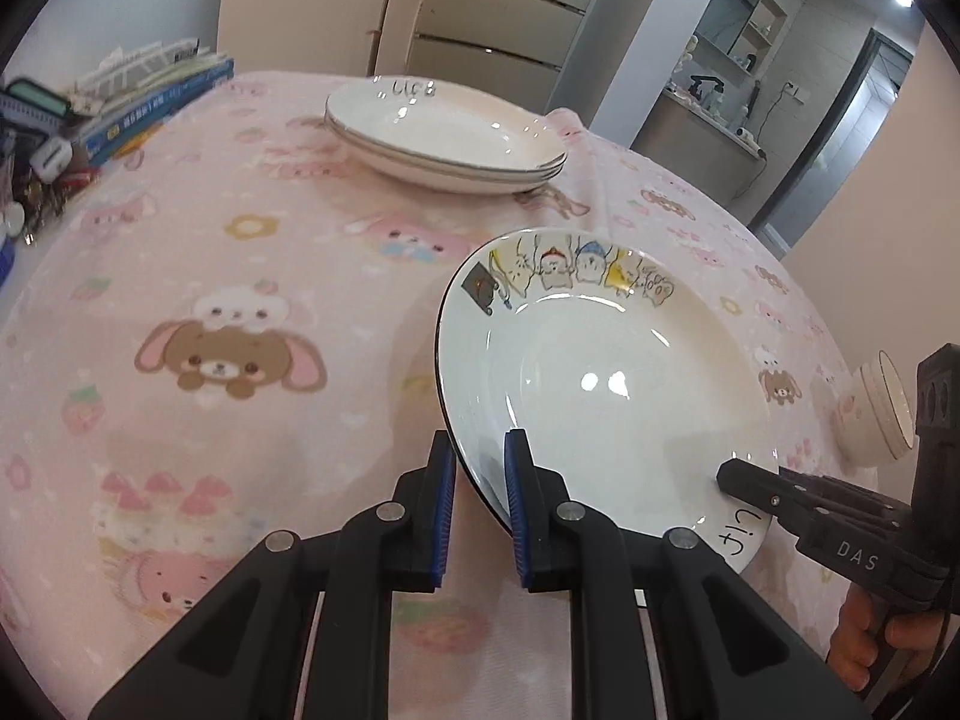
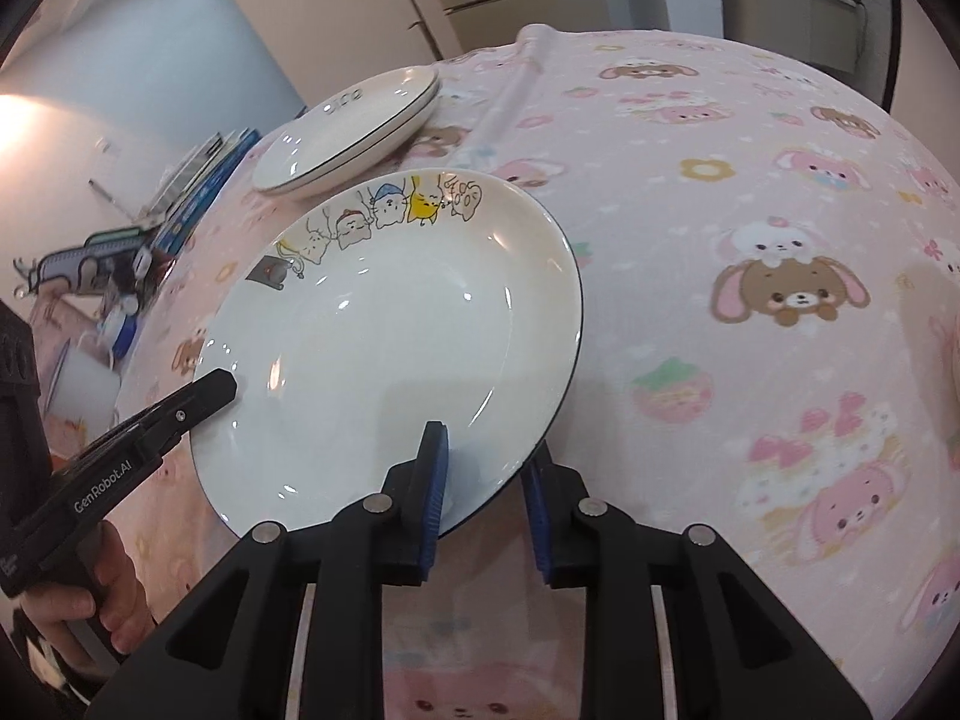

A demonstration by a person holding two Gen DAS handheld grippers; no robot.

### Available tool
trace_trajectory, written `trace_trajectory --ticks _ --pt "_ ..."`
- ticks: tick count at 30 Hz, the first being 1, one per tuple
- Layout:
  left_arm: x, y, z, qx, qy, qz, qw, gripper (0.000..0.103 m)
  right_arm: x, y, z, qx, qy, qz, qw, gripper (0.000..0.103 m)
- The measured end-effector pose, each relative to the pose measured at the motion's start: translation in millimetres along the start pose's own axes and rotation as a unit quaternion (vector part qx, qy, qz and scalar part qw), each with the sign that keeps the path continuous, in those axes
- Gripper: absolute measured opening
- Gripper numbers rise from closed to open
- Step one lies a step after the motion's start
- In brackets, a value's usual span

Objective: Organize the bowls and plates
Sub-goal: 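Lift the cartoon-rim plate with both tools and carry it toward the 'life' plates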

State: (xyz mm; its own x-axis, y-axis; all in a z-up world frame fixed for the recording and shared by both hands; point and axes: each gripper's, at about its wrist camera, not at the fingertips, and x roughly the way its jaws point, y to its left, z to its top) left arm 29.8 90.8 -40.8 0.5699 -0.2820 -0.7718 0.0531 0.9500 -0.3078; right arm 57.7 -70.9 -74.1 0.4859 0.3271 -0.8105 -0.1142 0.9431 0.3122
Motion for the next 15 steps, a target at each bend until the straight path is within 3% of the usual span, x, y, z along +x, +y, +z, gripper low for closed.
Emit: trace_trajectory --ticks 6,8,9,15 --pt "3.9 -0.7 7.7 0.009 0.002 0.003 1.0000 0.021 5.3 -0.8 8.0 -0.018 -0.015 -0.025 0.999 0.035" --pt "11.9 -1.0 12.3 0.009 0.014 0.004 0.9998 0.038 6.1 -3.5 12.0 -0.020 -0.029 -0.045 0.998 0.037" --pt "15.3 -0.2 14.2 0.007 0.017 0.005 0.9998 0.052 7.5 -5.3 14.7 -0.018 -0.031 -0.047 0.998 0.038" --pt "21.1 4.5 20.9 -0.001 0.004 0.001 1.0000 0.054 12.4 -11.1 25.4 -0.006 -0.036 -0.037 0.999 0.038"
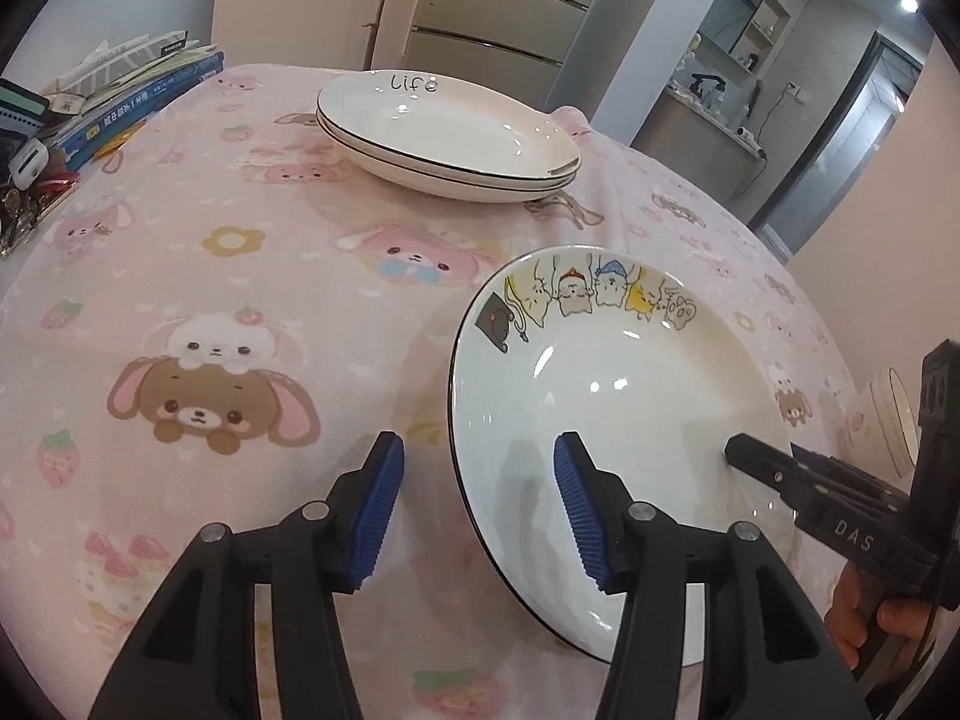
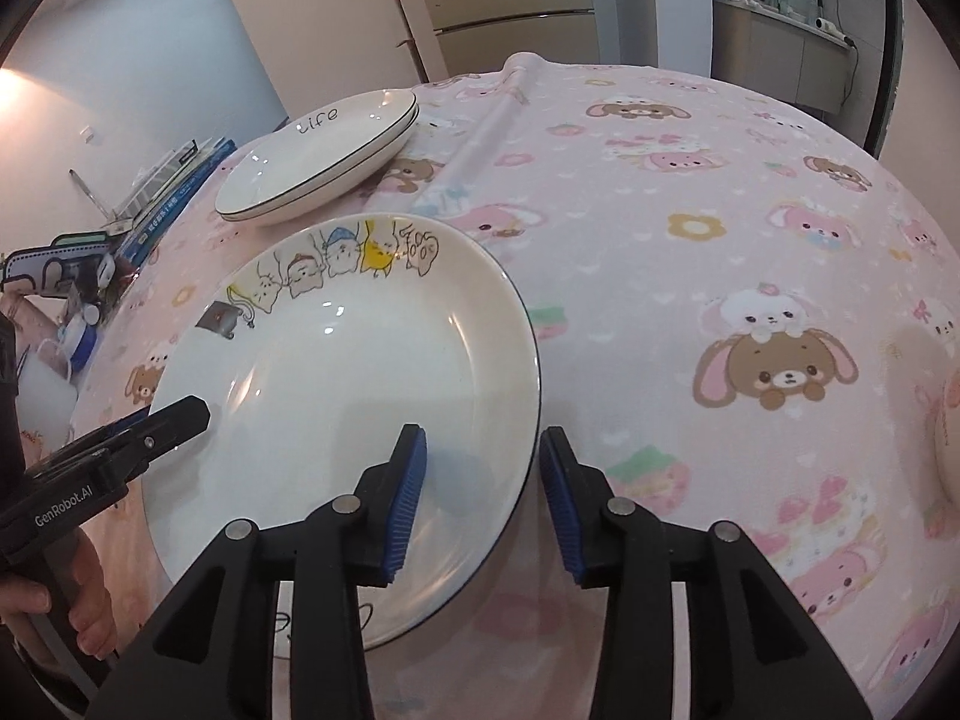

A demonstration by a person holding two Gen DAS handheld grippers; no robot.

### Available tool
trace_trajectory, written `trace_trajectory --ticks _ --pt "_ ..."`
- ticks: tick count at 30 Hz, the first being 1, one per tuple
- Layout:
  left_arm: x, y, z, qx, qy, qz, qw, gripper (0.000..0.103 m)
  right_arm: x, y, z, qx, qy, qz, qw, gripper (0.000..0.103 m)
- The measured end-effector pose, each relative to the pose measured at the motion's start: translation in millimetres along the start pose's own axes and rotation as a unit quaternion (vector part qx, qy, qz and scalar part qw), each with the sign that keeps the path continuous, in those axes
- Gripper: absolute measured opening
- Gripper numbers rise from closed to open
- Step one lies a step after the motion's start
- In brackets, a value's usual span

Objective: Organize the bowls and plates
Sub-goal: 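Lift the cartoon-rim plate with both tools and carry it toward the 'life' plates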

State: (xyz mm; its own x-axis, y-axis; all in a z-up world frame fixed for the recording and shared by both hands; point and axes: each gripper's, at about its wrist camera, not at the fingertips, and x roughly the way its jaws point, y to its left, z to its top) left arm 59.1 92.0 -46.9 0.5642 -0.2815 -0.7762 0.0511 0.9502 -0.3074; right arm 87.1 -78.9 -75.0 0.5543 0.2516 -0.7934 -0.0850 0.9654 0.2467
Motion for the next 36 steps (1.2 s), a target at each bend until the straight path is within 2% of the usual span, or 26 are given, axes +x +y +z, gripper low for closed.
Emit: trace_trajectory --ticks 4,8,10,12,17,25,28,36 --pt "0.4 0.0 0.5 0.004 -0.021 -0.016 0.9997 0.055 1.2 8.0 -1.5 -0.030 -0.002 0.012 0.999 0.038" --pt "-1.6 -9.1 -4.9 0.031 -0.055 0.005 0.9980 0.055 -0.8 6.3 -4.7 -0.033 -0.033 0.012 0.999 0.038" --pt "-3.0 -10.9 -5.3 0.033 -0.058 -0.014 0.9977 0.055 -4.8 6.5 -6.8 -0.036 -0.059 0.004 0.998 0.038" --pt "-4.3 -13.4 -5.3 0.037 -0.064 -0.009 0.9972 0.057 -7.7 8.2 -7.7 -0.043 -0.073 -0.006 0.996 0.039" --pt "8.1 -14.0 -2.8 0.035 -0.037 0.013 0.9986 0.057 -7.2 7.9 -7.6 -0.044 -0.071 -0.004 0.997 0.039" --pt "9.8 -13.8 -5.5 0.038 -0.036 0.014 0.9985 0.057 1.0 6.2 -8.7 -0.037 -0.048 0.021 0.998 0.038" --pt "10.1 -15.1 -5.4 0.040 -0.035 0.020 0.9984 0.052 1.0 7.1 -8.8 -0.038 -0.048 0.018 0.998 0.038" --pt "12.8 -21.4 -6.1 0.055 -0.032 0.036 0.9973 0.051 1.0 9.2 -8.5 -0.042 -0.049 0.006 0.998 0.036"
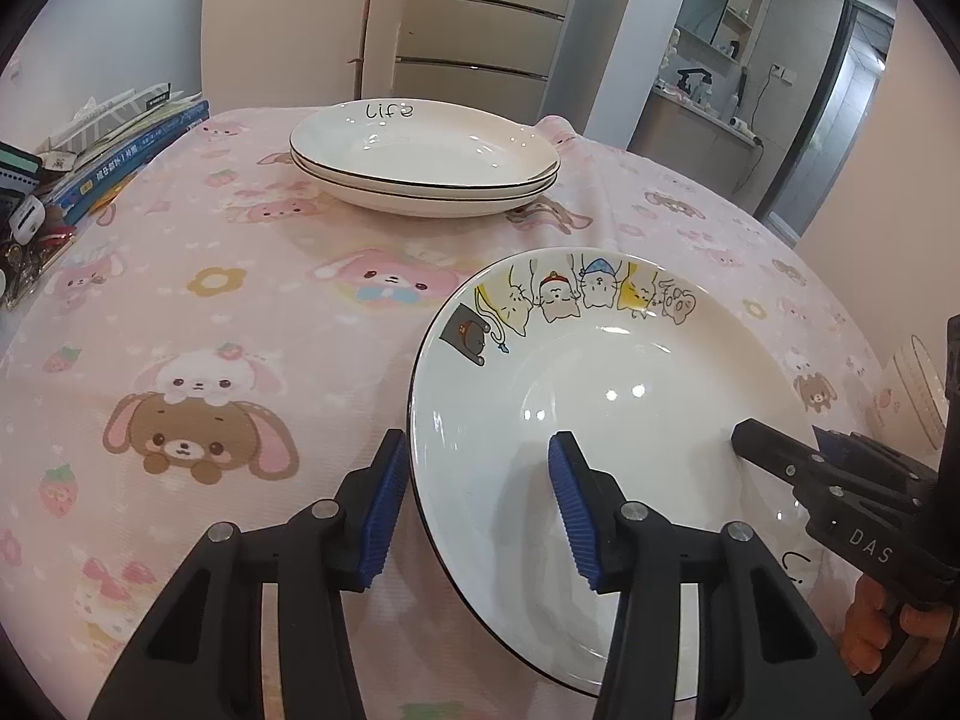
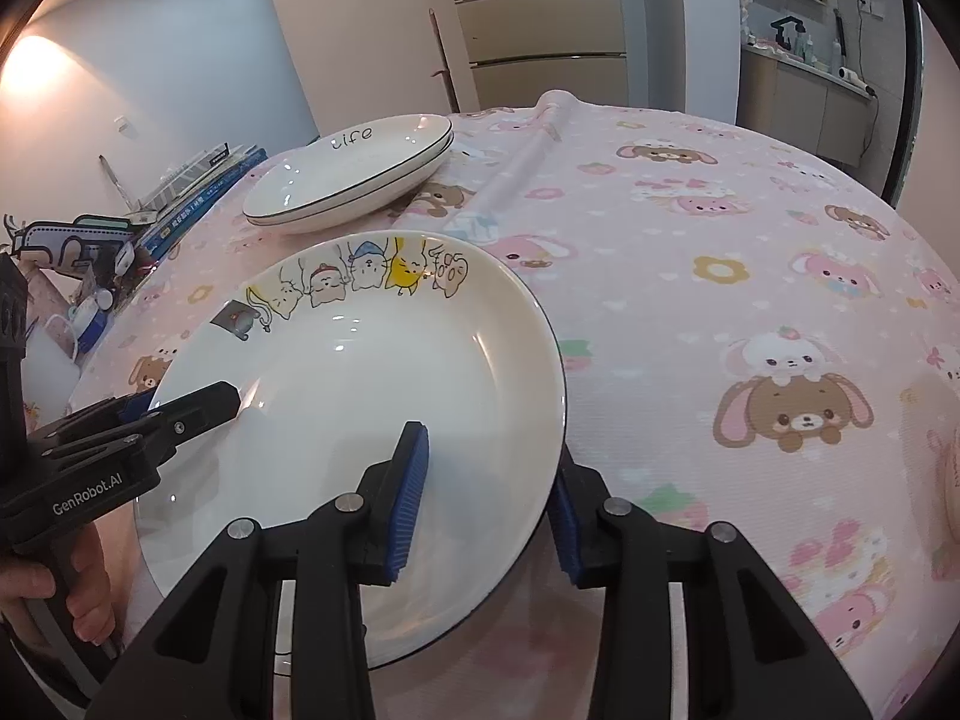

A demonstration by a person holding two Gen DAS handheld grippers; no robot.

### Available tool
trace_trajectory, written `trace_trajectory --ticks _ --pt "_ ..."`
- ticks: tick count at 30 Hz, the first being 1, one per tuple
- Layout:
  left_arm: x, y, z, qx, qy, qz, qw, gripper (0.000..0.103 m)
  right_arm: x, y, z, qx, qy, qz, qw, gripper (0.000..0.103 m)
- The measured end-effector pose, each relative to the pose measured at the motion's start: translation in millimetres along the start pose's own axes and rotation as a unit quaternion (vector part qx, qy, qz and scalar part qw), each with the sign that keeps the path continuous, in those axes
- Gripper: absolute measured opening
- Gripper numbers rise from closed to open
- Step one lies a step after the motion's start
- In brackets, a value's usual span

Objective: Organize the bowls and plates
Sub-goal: 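Lift the cartoon-rim plate with both tools and carry it toward the 'life' plates, then lower the held cartoon-rim plate with both tools onto the stacked 'life' plates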

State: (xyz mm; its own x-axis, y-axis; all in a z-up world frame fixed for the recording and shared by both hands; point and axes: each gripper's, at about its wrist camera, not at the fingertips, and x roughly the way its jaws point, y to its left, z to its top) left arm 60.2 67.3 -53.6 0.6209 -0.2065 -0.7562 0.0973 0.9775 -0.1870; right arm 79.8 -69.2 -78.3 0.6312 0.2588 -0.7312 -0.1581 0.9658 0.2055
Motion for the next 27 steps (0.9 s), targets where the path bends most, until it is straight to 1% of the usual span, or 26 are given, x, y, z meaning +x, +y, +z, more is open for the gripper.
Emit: trace_trajectory --ticks 5,7,11,14,15,16,17,19,22,23,25,27 --pt "0.2 0.7 0.1 0.000 0.001 -0.002 1.0000 0.051 -0.3 0.1 -0.6 -0.001 0.001 0.006 1.000 0.039" --pt "0.2 1.6 0.1 0.000 0.001 -0.004 1.0000 0.053 0.4 1.1 -0.5 -0.004 0.002 0.007 1.000 0.043" --pt "1.2 -3.5 0.2 0.013 0.004 -0.001 0.9999 0.059 0.3 5.5 -0.9 -0.016 0.001 -0.005 1.000 0.045" --pt "1.5 -5.3 0.1 0.016 0.005 0.001 0.9999 0.059 -0.3 2.6 -0.9 -0.010 0.001 -0.003 1.000 0.042" --pt "1.3 -4.7 0.0 0.014 0.004 0.000 0.9999 0.059 -0.9 1.0 -1.0 -0.005 -0.001 -0.006 1.000 0.037" --pt "0.7 -3.4 0.0 0.011 0.003 0.002 0.9999 0.049 -1.7 -1.2 -0.9 0.000 -0.002 -0.008 1.000 0.032" --pt "-0.6 -1.6 0.0 0.006 -0.001 -0.001 1.0000 0.040 -2.4 -3.3 -0.8 0.005 -0.003 -0.008 1.000 0.030" --pt "-0.4 4.4 0.5 -0.008 0.000 -0.007 0.9999 0.031 -3.2 -5.8 -0.7 0.010 -0.004 -0.004 1.000 0.027" --pt "-2.1 15.4 0.3 -0.035 -0.005 -0.022 0.9991 0.022 -3.7 -7.0 -0.9 0.010 -0.005 0.000 1.000 0.025" --pt "-3.1 16.7 0.2 -0.038 -0.008 -0.022 0.9990 0.021 -3.9 -8.5 -1.0 0.013 -0.005 0.004 1.000 0.024" --pt "-6.6 14.4 -0.2 -0.031 -0.013 -0.008 0.9994 0.018 -5.2 -12.8 -1.2 0.023 -0.008 0.010 1.000 0.019" --pt "-10.5 9.9 -1.6 -0.022 -0.019 0.009 0.9996 0.017 -7.7 -12.9 -1.0 0.023 -0.014 0.005 1.000 0.017"
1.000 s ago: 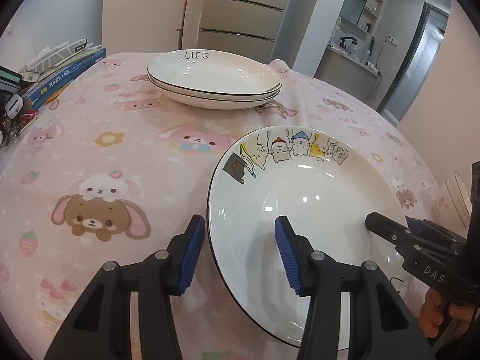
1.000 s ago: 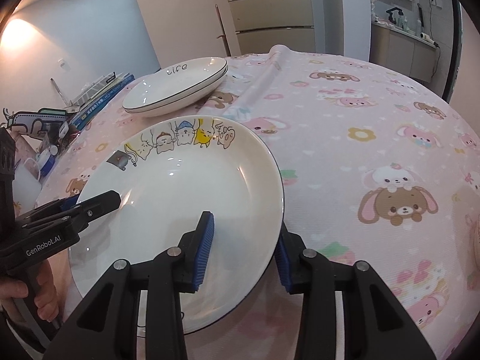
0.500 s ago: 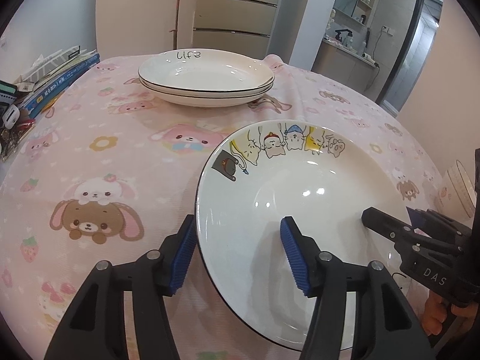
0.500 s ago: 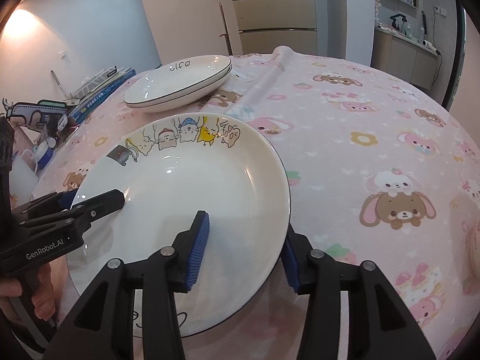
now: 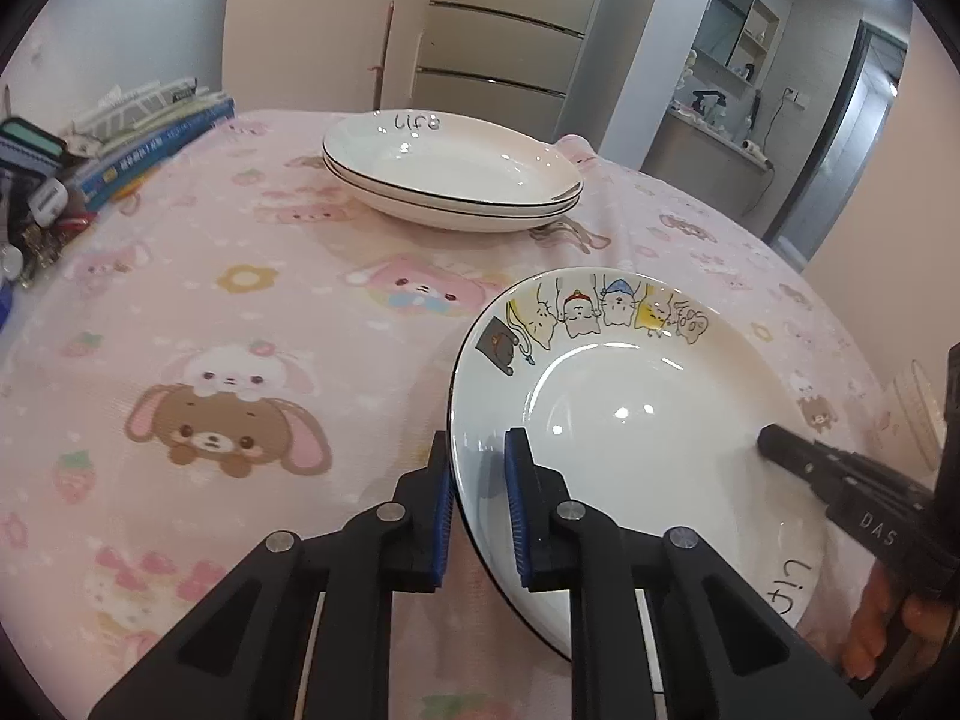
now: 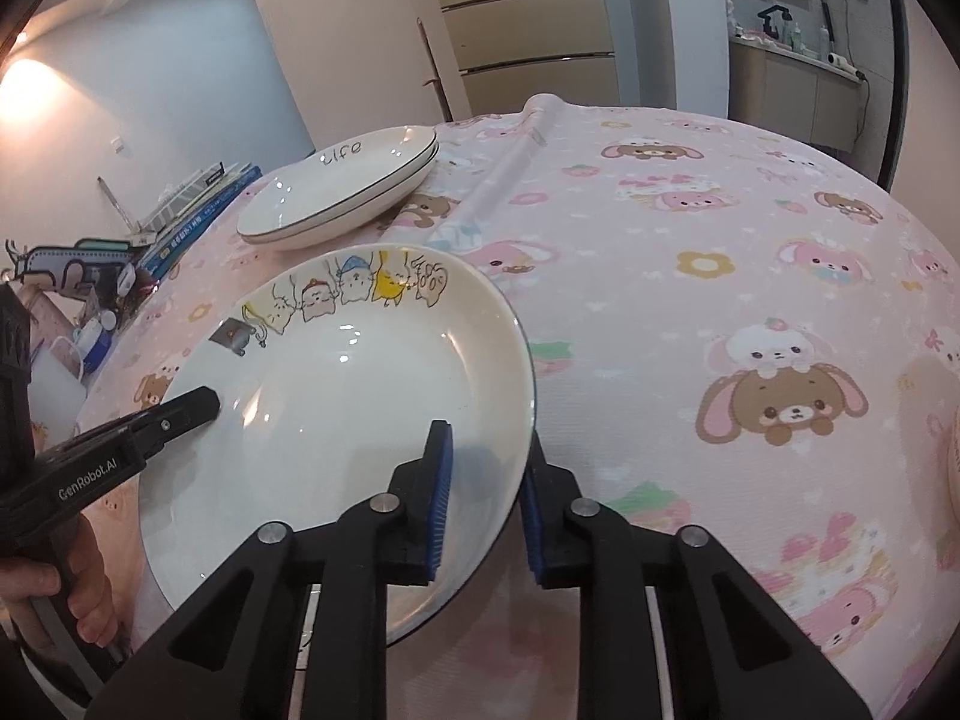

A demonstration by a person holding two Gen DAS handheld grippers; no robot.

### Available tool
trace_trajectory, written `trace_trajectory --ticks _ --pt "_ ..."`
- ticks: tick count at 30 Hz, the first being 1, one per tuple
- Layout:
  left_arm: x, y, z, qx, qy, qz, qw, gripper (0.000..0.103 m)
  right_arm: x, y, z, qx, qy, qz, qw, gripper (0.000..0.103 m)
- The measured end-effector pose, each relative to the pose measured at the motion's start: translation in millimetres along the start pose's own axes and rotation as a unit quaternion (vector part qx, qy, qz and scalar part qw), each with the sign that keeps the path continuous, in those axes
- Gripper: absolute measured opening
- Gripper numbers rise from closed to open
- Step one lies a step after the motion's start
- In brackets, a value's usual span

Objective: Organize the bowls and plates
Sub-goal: 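Lower the held cartoon-rim plate with both tools onto the stacked 'life' plates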

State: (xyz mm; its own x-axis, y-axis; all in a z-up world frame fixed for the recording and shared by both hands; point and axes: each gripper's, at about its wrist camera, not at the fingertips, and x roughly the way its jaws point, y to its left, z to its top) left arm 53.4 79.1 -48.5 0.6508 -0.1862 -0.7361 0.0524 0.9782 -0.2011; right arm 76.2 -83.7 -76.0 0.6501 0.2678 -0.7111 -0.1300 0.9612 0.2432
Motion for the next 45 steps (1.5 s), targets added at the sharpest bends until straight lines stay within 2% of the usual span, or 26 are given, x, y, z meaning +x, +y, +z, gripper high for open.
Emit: trace_trajectory --ticks 2,8,13,16,21,26,32,36,39,42,45 --pt "-2.4 -1.1 -1.9 0.001 0.001 0.007 1.0000 0.017 -2.5 3.6 0.4 -0.013 -0.003 -0.011 1.000 0.017" --pt "-6.9 17.4 -4.9 -0.042 0.028 -0.048 0.9976 0.015 -15.1 1.9 6.3 0.001 -0.009 0.001 1.000 0.013" --pt "-12.5 19.8 -7.9 -0.048 0.024 -0.050 0.9973 0.015 -18.4 8.2 8.5 -0.010 -0.014 0.000 1.000 0.013" --pt "-15.4 30.5 -9.5 -0.066 0.026 -0.068 0.9951 0.013 -13.3 6.2 8.4 0.002 -0.004 0.014 1.000 0.013" --pt "-17.8 33.9 -12.8 -0.065 0.025 -0.071 0.9951 0.011 -6.8 6.4 4.2 0.009 0.003 0.020 1.000 0.012" --pt "-20.0 25.0 -12.9 -0.043 0.012 -0.049 0.9978 0.011 -1.6 0.2 2.3 0.025 0.013 0.023 0.999 0.012" --pt "-10.0 40.2 -14.9 -0.104 0.010 -0.090 0.9904 0.011 -1.5 -4.1 0.1 0.041 -0.013 0.035 0.998 0.011" --pt "-9.3 36.9 -15.3 -0.104 0.005 -0.081 0.9912 0.011 1.9 -12.7 0.9 0.071 -0.013 0.061 0.996 0.010" --pt "-9.8 31.6 -15.1 -0.092 0.000 -0.068 0.9934 0.011 3.3 -11.3 2.8 0.064 -0.006 0.061 0.996 0.010" --pt "-8.3 31.8 -13.9 -0.092 0.005 -0.069 0.9934 0.012 4.8 -11.7 6.0 0.061 0.011 0.065 0.996 0.010" --pt "-3.5 33.2 -9.5 -0.092 0.035 -0.083 0.9917 0.015 7.4 -14.3 6.1 0.069 0.017 0.075 0.995 0.010"
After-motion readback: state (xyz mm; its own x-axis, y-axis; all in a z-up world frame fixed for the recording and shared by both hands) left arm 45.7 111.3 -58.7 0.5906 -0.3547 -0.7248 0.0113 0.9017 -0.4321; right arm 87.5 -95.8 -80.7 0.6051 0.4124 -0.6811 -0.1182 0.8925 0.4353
